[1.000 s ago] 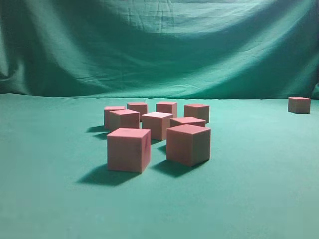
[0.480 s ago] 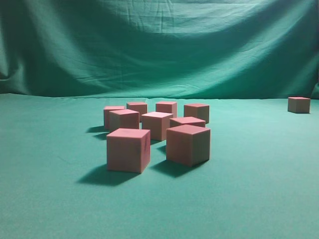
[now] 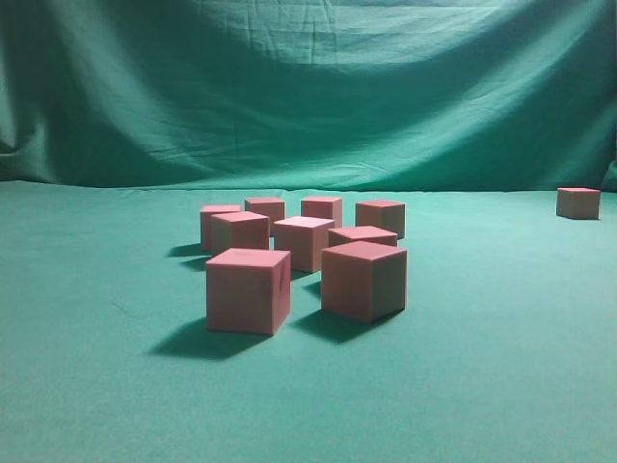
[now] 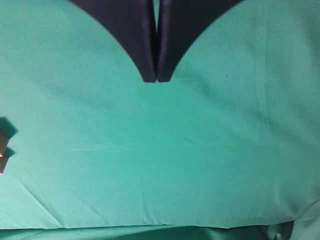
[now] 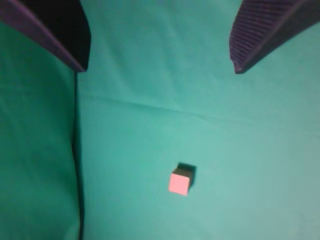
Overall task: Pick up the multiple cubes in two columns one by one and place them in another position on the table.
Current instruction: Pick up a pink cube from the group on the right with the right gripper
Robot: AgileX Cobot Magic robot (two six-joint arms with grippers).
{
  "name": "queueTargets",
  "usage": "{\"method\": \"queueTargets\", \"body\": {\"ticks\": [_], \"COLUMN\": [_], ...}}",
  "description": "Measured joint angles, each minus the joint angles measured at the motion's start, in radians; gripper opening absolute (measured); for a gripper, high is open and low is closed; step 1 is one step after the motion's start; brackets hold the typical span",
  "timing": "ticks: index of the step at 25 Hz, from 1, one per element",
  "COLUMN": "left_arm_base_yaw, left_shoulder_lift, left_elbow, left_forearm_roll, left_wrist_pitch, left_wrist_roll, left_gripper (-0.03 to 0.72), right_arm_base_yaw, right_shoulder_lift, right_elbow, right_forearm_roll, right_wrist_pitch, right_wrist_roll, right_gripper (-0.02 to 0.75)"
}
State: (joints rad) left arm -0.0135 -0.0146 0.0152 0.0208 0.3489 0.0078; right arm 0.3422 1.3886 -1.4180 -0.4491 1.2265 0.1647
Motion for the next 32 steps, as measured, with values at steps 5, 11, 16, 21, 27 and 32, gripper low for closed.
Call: {"method": "queueTargets", "body": {"ticks": [5, 11, 16, 21, 27, 32], "left_arm_base_yaw": [0.0, 0.0, 0.0, 0.0, 0.0, 0.0], "left_shoulder_lift": [0.0, 0.0, 0.0, 0.0, 0.0, 0.0], "left_elbow": [0.0, 0.0, 0.0, 0.0, 0.0, 0.0], "left_forearm_roll": [0.0, 0.0, 0.0, 0.0, 0.0, 0.0], "left_wrist_pitch": [0.0, 0.0, 0.0, 0.0, 0.0, 0.0], "left_wrist_roll": [0.0, 0.0, 0.0, 0.0, 0.0, 0.0], "left_gripper": [0.0, 0.0, 0.0, 0.0, 0.0, 0.0], "right_arm_base_yaw": [-0.154, -0.255, -0.284, -0.285, -0.285, -0.285], "right_shoulder_lift": [0.008, 0.088, 0.204, 0.343, 0.541, 0.71], "right_elbow": [0.098, 0.115, 0.115, 0.032, -0.208, -0.423], "right_forearm_roll": [0.117, 0.237, 0.266, 0.292, 0.314, 0.32], "right_wrist_pitch": [-0.142, -0.254, -0.332, -0.356, -0.28, -0.191], "right_wrist_roll": [0.004, 0.004, 0.004, 0.004, 0.004, 0.004], "right_gripper": [0.56, 0.56, 0.56, 0.56, 0.56, 0.56]}}
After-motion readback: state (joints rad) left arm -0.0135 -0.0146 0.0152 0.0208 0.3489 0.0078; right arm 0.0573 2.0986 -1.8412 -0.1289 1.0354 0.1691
